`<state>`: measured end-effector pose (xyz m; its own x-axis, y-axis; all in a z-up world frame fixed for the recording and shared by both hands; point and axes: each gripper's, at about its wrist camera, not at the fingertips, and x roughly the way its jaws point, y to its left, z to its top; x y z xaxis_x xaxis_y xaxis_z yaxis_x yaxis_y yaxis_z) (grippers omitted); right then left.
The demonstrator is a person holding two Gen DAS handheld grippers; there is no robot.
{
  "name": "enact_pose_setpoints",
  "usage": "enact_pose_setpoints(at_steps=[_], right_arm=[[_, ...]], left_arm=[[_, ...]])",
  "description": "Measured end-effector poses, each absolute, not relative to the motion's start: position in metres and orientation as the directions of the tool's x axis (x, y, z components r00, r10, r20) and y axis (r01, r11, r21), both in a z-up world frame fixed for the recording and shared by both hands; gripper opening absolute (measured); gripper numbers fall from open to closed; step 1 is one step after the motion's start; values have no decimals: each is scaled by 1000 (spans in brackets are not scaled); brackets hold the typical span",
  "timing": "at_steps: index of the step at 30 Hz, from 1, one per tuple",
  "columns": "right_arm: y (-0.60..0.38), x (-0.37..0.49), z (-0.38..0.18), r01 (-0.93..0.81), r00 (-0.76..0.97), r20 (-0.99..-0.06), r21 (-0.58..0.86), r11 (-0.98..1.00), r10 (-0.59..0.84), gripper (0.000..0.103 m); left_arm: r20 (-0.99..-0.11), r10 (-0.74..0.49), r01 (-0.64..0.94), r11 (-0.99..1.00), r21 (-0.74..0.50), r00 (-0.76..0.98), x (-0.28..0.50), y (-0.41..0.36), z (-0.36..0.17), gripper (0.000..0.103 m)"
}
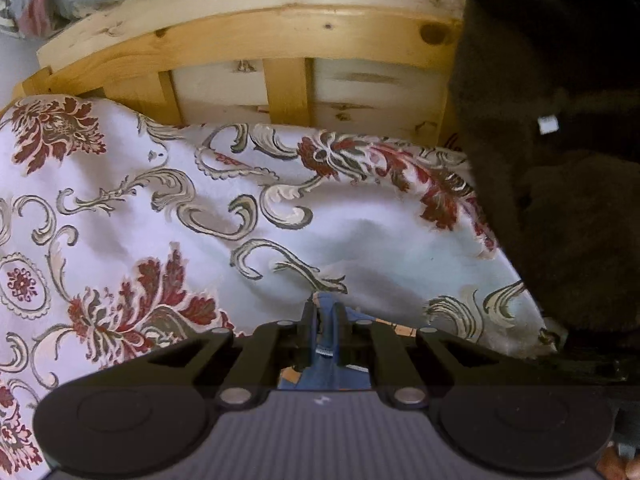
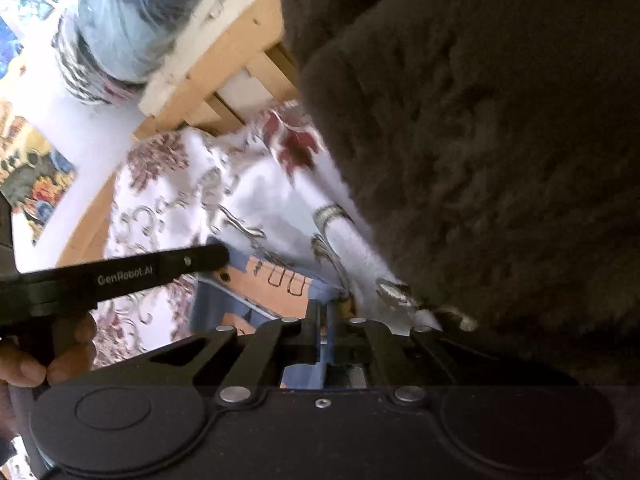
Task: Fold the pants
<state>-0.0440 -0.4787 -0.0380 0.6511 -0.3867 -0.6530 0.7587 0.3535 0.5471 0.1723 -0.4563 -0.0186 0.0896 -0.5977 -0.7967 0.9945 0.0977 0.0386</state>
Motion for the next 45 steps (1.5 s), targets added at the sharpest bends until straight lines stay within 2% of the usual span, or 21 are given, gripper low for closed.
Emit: enact_pose_setpoints(at_steps=[2, 4, 5, 6, 8, 10, 12, 14, 19, 23, 25, 29, 31, 32, 34, 36, 39, 41, 43, 45], right_arm=[[-481, -40, -43, 773, 634, -677, 535, 342, -374, 2], [-481, -37, -45, 787, 616, -695, 512, 345, -372, 5], [-481, -37, -45, 788, 614, -696, 509, 347, -373, 8], [-479, -38, -43, 789, 612, -697, 504, 351, -375, 14], [-476, -40, -38, 785, 617, -685, 501, 364, -387, 24], [-472, -41, -32, 783, 619, -670, 490, 382, -410, 34], [-466, -41, -25, 771, 633, -642, 478, 420, -432, 51], [-462, -38, -20, 749, 657, -618, 473, 464, -431, 57], [-460, -23, -16, 673, 712, -602, 439, 596, -362, 57], [-474, -4, -35, 645, 710, -668, 489, 587, -224, 56], [-477, -4, -41, 673, 682, -695, 472, 570, -229, 50], [-486, -10, -47, 711, 656, -711, 470, 523, -254, 28], [-488, -15, -46, 718, 655, -710, 478, 506, -259, 25], [-487, -16, -45, 718, 655, -710, 478, 507, -258, 27], [-480, -17, -40, 700, 667, -698, 467, 540, -260, 39], [-470, -10, -31, 653, 703, -660, 453, 607, -264, 63], [-459, 8, -20, 544, 772, -589, 421, 726, -237, 66], [-460, 31, -19, 424, 818, -558, 423, 801, -139, 66], [-470, 48, -31, 343, 829, -559, 482, 806, -18, 66], [-483, 64, -46, 341, 800, -598, 514, 787, 44, 66]], left_arm=[[-801, -590, 993, 111, 40, 99, 173, -461, -29, 9], [-797, -593, 989, 141, 39, 116, 175, -463, -37, 16], [-790, -599, 986, 164, 39, 131, 177, -462, -38, 29], [-782, -607, 982, 188, 35, 143, 179, -460, -38, 47], [-751, -638, 971, 237, 21, 172, 181, -450, -31, 68], [-722, -662, 963, 269, 19, 200, 183, -435, -22, 75], [-712, -666, 957, 290, 24, 220, 186, -419, -15, 88], [-696, -668, 943, 331, 39, 263, 190, -396, -12, 94], [-712, -593, 872, 487, 54, 375, 205, -333, -28, 94], [-725, -476, 761, 640, 103, 498, 219, -285, -55, 92], [-712, -404, 693, 703, 160, 574, 223, -268, -66, 90], [-664, -292, 574, 779, 252, 688, 236, -240, -86, 88], [-648, -289, 547, 803, 237, 705, 239, -226, -86, 88], [-648, -297, 544, 811, 217, 701, 239, -221, -83, 87], [-632, -359, 570, 806, 161, 687, 233, -212, -74, 87], [-606, -445, 635, 762, 132, 660, 218, -207, -63, 92], [-608, -551, 752, 648, 120, 572, 199, -214, -56, 93], [-635, -572, 809, 568, 151, 520, 189, -226, -62, 93], [-659, -532, 818, 524, 236, 531, 182, -242, -74, 90], [-667, -462, 783, 535, 317, 585, 184, -251, -89, 87]])
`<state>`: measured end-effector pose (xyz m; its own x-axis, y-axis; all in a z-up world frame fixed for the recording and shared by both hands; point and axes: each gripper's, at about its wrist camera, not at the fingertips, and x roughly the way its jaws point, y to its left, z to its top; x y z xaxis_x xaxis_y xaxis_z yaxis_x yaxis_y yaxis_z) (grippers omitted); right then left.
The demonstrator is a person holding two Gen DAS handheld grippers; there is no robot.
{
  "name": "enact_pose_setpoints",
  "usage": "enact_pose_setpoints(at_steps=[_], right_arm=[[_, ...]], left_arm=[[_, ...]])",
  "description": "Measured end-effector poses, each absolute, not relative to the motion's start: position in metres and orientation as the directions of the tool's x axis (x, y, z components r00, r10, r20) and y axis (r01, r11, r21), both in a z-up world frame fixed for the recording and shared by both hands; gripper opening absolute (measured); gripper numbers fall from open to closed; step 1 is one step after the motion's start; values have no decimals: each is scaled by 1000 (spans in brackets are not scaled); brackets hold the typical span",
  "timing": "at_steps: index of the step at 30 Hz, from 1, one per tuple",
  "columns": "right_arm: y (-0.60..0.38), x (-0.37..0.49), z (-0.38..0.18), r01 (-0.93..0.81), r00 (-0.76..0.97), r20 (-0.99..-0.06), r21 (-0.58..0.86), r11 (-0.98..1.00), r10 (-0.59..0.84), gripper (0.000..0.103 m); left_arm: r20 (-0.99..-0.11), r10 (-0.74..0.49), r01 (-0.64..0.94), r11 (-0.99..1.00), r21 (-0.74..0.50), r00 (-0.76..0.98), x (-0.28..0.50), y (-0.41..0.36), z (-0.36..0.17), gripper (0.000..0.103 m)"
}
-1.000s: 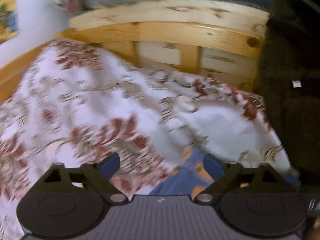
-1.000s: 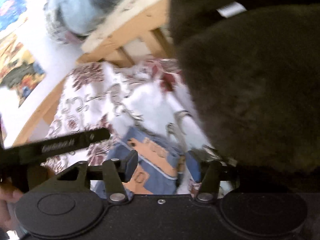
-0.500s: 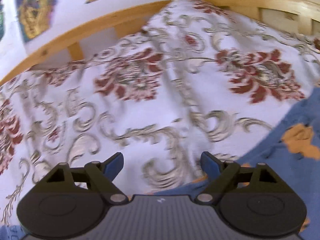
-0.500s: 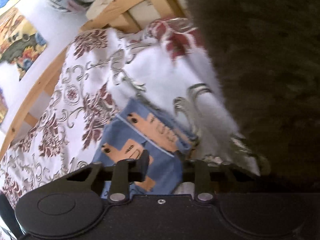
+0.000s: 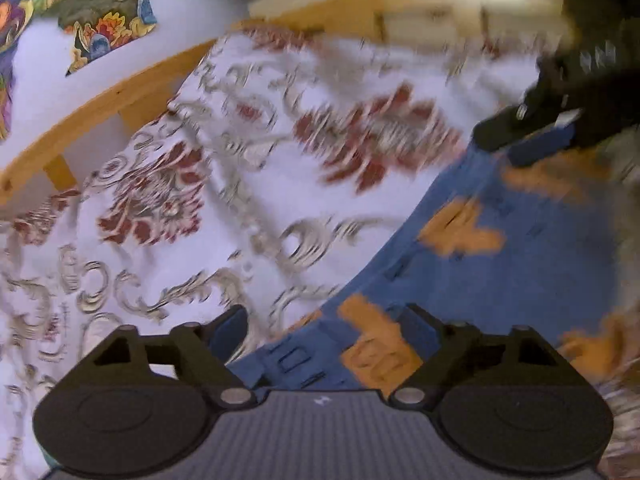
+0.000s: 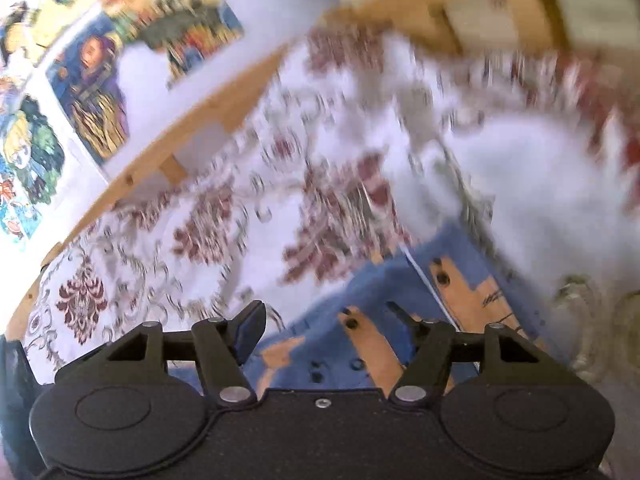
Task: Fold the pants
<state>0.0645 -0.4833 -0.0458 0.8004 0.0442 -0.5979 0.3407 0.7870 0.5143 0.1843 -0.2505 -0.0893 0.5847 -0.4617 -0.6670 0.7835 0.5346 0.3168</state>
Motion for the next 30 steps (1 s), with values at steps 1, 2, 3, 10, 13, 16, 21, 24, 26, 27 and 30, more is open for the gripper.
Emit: enact_pose_setpoints(at_steps=[1, 2, 3, 10, 13, 16, 21, 24, 26, 27, 30], right_arm=[[-490, 70, -52, 351, 790, -611, 518, 780, 50, 65], [-499, 72, -56, 376, 786, -618, 514, 771, 29, 58], [-506, 71, -56, 395, 789, -615, 512, 763, 4, 43], [-525, 58, -59, 455, 800, -596, 526, 719, -70, 24], [-518, 57, -53, 451, 801, -589, 480, 753, -105, 30], [-521, 55, -53, 425, 821, -566, 527, 736, -68, 50], [-504, 51, -37, 337, 854, -520, 503, 796, -33, 94], [-484, 56, -30, 273, 851, -525, 436, 858, -4, 98], [-465, 60, -27, 225, 841, -540, 373, 900, 14, 99], [-454, 64, -27, 198, 837, -547, 348, 916, 27, 99], [-416, 77, -29, 81, 813, -567, 333, 939, 131, 101]], left_arm=[[-662, -455, 772, 553, 314, 595, 188, -250, -92, 87], [-659, -445, 754, 584, 300, 607, 193, -248, -93, 87], [-656, -424, 730, 615, 298, 624, 197, -246, -93, 87], [-609, -328, 616, 706, 349, 722, 205, -225, -94, 90], [-599, -288, 587, 709, 391, 747, 205, -214, -90, 90], [-606, -299, 585, 731, 351, 737, 207, -192, -75, 90], [-643, -286, 598, 727, 338, 710, 217, -142, -49, 96], [-658, -238, 573, 739, 354, 714, 229, -109, -36, 97], [-674, -229, 554, 770, 315, 702, 237, -86, -30, 99], [-676, -234, 548, 783, 296, 699, 240, -76, -29, 100], [-673, -267, 551, 796, 249, 690, 252, -60, -33, 100]])
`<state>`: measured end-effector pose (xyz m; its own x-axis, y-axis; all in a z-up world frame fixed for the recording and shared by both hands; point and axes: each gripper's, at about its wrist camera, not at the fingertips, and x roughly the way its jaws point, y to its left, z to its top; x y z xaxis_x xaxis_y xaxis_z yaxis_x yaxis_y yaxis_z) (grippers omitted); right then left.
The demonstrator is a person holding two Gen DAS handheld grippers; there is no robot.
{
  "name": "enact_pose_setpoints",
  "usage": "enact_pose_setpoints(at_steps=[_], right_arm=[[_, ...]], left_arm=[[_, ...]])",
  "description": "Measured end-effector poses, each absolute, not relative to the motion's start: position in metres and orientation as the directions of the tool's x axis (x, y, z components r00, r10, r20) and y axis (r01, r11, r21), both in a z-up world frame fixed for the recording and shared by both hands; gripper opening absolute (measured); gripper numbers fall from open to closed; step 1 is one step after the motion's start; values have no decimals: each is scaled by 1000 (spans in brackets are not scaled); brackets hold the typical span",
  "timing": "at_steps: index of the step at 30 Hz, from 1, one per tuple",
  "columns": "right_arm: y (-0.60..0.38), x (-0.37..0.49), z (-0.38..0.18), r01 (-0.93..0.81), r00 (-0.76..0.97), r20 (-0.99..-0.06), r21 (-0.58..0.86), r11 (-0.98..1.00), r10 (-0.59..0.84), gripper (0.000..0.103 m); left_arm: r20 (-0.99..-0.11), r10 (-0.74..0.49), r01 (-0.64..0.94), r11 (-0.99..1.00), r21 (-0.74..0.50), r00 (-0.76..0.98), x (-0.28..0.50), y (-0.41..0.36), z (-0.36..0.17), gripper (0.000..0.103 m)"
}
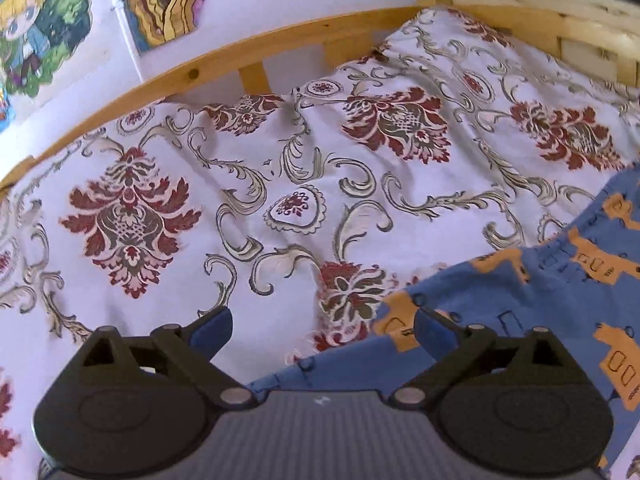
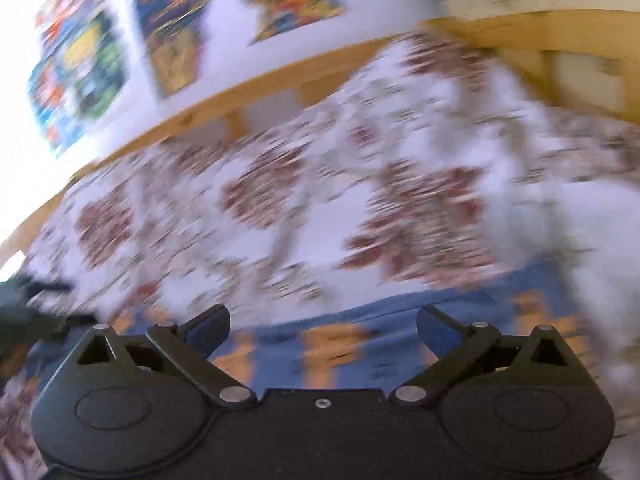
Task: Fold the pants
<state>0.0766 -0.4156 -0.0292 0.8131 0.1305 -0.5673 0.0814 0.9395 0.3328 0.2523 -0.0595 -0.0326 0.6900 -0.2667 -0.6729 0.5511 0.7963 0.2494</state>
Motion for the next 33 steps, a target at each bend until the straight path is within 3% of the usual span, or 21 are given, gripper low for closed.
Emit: enact_pose_setpoints(at_steps=[8, 13, 19, 22, 25, 27, 30, 33], right_arm=[[-298, 116, -36, -223, 722, -616, 222, 949, 314, 101], [-254, 136, -35, -275, 733, -604, 159, 948, 314, 101], [-250, 166, -39, -244, 758, -604, 89, 966, 247, 96], [-256, 175, -50, -220, 746, -620, 113, 969, 242, 87], [-258, 176, -56, -219, 737, -629, 123, 968, 247, 69], [-254, 175, -59, -238, 731, -640, 90, 967, 239, 42], [-246, 167, -58, -277, 742, -631, 18, 961, 226, 21], [-237, 158, -54, -316, 760, -614, -60, 947, 214, 14]], left_arm=[[-752, -327, 592, 799, 103, 572, 302, -66, -55, 99], [-774, -406, 638, 770, -4, 486, 317, -56, -68, 85], [-766, -513, 687, 715, -131, 388, 326, -50, -63, 60], [-772, -555, 694, 687, -215, 311, 333, -48, -63, 40], [-785, -567, 679, 680, -276, 249, 337, -49, -67, 28], [-789, -563, 686, 676, -268, 247, 336, -52, -69, 16], [-780, -553, 691, 686, -226, 294, 330, -56, -64, 9], [-747, -550, 687, 705, -177, 373, 319, -58, -52, 7]])
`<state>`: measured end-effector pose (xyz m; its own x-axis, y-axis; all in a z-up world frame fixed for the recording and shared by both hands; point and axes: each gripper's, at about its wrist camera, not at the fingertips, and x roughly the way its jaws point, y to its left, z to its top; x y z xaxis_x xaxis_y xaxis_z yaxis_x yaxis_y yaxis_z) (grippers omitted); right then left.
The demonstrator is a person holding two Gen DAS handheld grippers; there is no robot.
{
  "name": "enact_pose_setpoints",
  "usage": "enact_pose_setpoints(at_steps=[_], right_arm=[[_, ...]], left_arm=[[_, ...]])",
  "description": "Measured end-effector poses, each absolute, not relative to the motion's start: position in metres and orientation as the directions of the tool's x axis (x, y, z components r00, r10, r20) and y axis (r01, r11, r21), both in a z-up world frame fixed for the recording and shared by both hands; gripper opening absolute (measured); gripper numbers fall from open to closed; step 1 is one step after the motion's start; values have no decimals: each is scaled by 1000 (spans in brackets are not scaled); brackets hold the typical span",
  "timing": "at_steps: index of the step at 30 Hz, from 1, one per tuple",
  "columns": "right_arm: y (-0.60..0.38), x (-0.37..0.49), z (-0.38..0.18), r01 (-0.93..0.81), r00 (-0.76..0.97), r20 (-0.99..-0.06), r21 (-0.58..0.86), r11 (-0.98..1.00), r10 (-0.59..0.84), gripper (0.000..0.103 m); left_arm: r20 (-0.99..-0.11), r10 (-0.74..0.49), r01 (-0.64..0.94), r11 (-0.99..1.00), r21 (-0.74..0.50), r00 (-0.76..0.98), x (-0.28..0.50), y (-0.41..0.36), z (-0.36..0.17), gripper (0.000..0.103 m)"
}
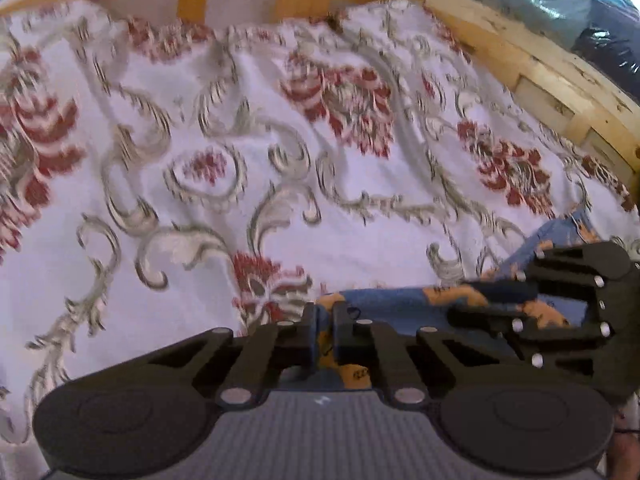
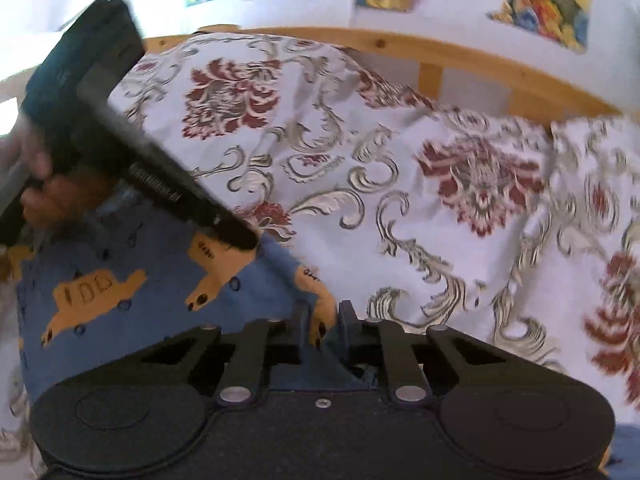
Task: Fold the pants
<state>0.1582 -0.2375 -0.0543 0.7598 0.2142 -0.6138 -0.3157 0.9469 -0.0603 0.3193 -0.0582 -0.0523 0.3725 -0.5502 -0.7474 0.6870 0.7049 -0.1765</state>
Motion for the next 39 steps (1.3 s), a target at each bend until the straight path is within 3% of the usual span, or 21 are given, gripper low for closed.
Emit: enact_pose_setpoints(at_steps=[7, 11, 14, 17, 20, 22, 23, 24, 26, 31, 34, 37, 39], right_arm=[[-228, 147, -49, -304, 819, -556, -205, 930, 144, 11], [-239, 158, -62, -166, 820, -572, -241, 956, -2, 69], [-256, 156, -57, -65, 829, -556, -196, 978, -57, 72], [-267, 157, -56, 5, 832, -543, -199, 980, -114, 85], [-281, 159, -66, 72, 795, -577, -216, 974, -186, 85], [-291, 152, -60, 119, 792, -577, -172, 978, -198, 85], [-294, 147, -53, 123, 796, -575, -149, 981, -187, 87], [-295, 140, -47, 114, 801, -575, -124, 986, -165, 93], [-293, 122, -35, 65, 809, -578, -86, 994, -103, 102], [-281, 75, -23, -42, 767, -638, -162, 986, -72, 102], [-283, 59, -24, -3, 741, -662, -172, 985, -113, 102], [-296, 61, -34, 71, 662, -739, -104, 992, -125, 102], [-314, 63, -51, 149, 564, -814, -63, 987, -137, 102]], left_arm=[[-668, -490, 677, 736, 27, 559, 292, -73, -40, 7], [-706, -416, 646, 759, 77, 574, 296, -81, -69, 9], [-701, -407, 632, 771, 81, 586, 297, -78, -81, 19], [-688, -398, 616, 783, 90, 606, 297, -75, -78, 42], [-679, -422, 601, 798, 36, 601, 296, -62, -68, 46], [-659, -447, 597, 802, 3, 605, 291, -53, -58, 61], [-640, -469, 603, 798, -12, 608, 286, -48, -52, 73], [-620, -500, 623, 782, -23, 605, 279, -43, -46, 80], [-598, -563, 694, 720, -16, 570, 262, -38, -34, 83], [-636, -625, 837, 543, 64, 454, 213, -40, -27, 92], [-712, -568, 868, 482, 120, 414, 189, -54, -40, 92], [-839, -411, 887, 431, 166, 356, 179, -65, -69, 91], [-862, -401, 882, 461, 102, 310, 179, -53, -76, 92]])
